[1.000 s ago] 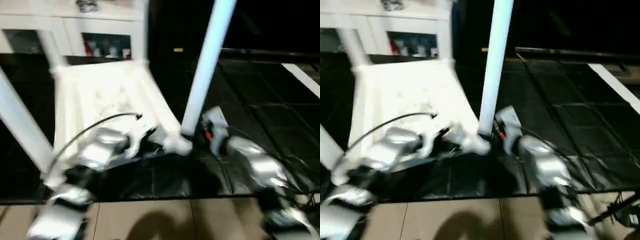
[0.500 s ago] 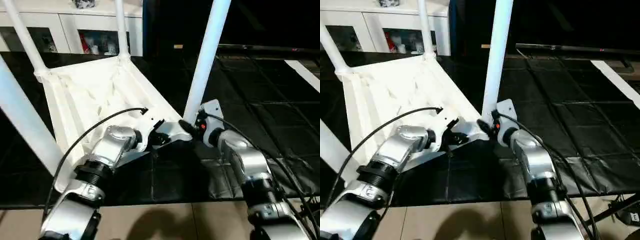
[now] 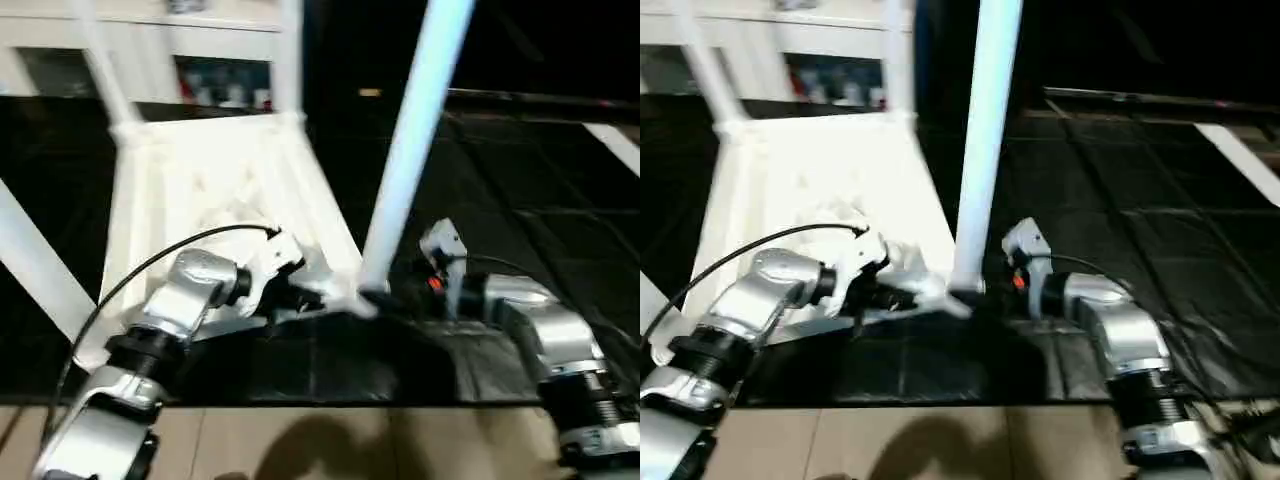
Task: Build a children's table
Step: Rotate leg to tighten
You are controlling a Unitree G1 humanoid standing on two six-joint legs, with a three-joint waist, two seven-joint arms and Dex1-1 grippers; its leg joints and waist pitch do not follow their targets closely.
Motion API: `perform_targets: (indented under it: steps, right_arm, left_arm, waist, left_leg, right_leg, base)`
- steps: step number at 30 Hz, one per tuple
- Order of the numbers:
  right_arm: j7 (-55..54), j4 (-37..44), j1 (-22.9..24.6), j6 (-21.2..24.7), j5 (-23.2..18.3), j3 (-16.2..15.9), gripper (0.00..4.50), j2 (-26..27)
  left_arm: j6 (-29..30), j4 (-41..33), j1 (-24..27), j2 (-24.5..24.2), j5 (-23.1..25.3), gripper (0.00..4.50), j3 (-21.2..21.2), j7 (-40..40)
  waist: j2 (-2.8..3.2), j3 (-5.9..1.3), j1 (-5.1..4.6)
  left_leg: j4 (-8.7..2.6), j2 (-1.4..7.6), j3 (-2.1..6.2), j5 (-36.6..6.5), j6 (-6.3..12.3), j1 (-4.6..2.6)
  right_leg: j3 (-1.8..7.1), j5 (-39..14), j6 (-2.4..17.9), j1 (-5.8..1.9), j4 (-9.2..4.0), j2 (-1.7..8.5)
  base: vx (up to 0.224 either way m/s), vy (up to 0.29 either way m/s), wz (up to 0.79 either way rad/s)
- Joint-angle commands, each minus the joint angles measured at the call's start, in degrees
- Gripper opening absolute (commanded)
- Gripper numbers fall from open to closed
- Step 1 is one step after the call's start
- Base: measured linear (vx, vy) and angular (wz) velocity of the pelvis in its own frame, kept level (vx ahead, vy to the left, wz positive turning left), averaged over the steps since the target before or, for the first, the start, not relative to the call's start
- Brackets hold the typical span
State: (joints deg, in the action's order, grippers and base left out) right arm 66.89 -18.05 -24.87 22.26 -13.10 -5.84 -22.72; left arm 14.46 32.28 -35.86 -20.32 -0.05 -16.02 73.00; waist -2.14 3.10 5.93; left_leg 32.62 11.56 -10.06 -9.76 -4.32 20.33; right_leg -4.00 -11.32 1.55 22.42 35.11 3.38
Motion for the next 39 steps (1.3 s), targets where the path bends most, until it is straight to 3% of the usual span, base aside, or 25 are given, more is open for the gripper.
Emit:
perform_targets:
  steps: [1,9,13,34,39]
  right_arm:
    - [4.85,0.59,-0.2,-0.76,-0.84,-1.19,4.43,-1.94]
    - [14.08,-1.69,-1.32,-3.54,-2.18,-2.9,4.43,-4.86]
    - [16.04,-3.25,-2.07,-4.24,-2.02,-3.95,4.15,-5.26]
    - [17.93,-6.51,-3.21,-6.37,-1.87,-5.13,2.18,-3.87]
    - [17.99,-6.4,-3.02,-6.38,-2.04,-5.27,2.08,-3.8]
  left_arm:
    - [-2.51,-2.65,-0.16,0.24,-1.61,0.0,-1.77,5.11]
    - [-6.58,-2.75,0.22,-2.54,-0.74,0.0,-5.14,12.03]
    - [-7.77,-3.17,0.28,-3.13,-0.89,0.0,-5.94,13.56]
    - [-9.02,-3.34,0.51,-3.7,-0.65,0.0,-6.77,13.8]
    - [-9.3,-2.8,0.44,-3.66,-0.48,0.0,-6.68,13.16]
  waist:
    - [0.26,-3.81,0.02]
    - [-0.01,-3.69,1.34]
    - [-0.07,-3.74,1.86]
    - [-0.18,-3.93,1.91]
    - [-0.17,-3.9,1.9]
  left_leg:
    - [-2.78,2.06,0.17,-8.15,3.65,-0.49]
    - [-2.81,2.32,0.05,-9.5,2.75,-0.75]
    - [-2.78,2.32,0.05,-9.36,2.51,-0.69]
    - [-2.6,2.21,0.04,-7.96,2.71,-0.42]
    - [-2.63,2.22,0.08,-8.44,2.42,-0.43]
  right_leg:
    - [2.99,-4.08,13.1,-3.16,-3.74,4.56]
    - [2.98,-7.96,12.46,-2.74,-3.89,4.87]
    - [2.96,-8.61,12.1,-2.69,-3.85,4.92]
    - [2.83,-6.69,12.07,-2.86,-3.52,4.78]
    - [2.82,-7.83,11.78,-2.86,-3.6,4.78]
  base:
    - [0.0,0.0,0.0]
    - [0.0,0.0,0.0]
    - [0.0,0.0,0.0]
    - [0.0,0.0,0.0]
    - [0.0,0.0,0.0]
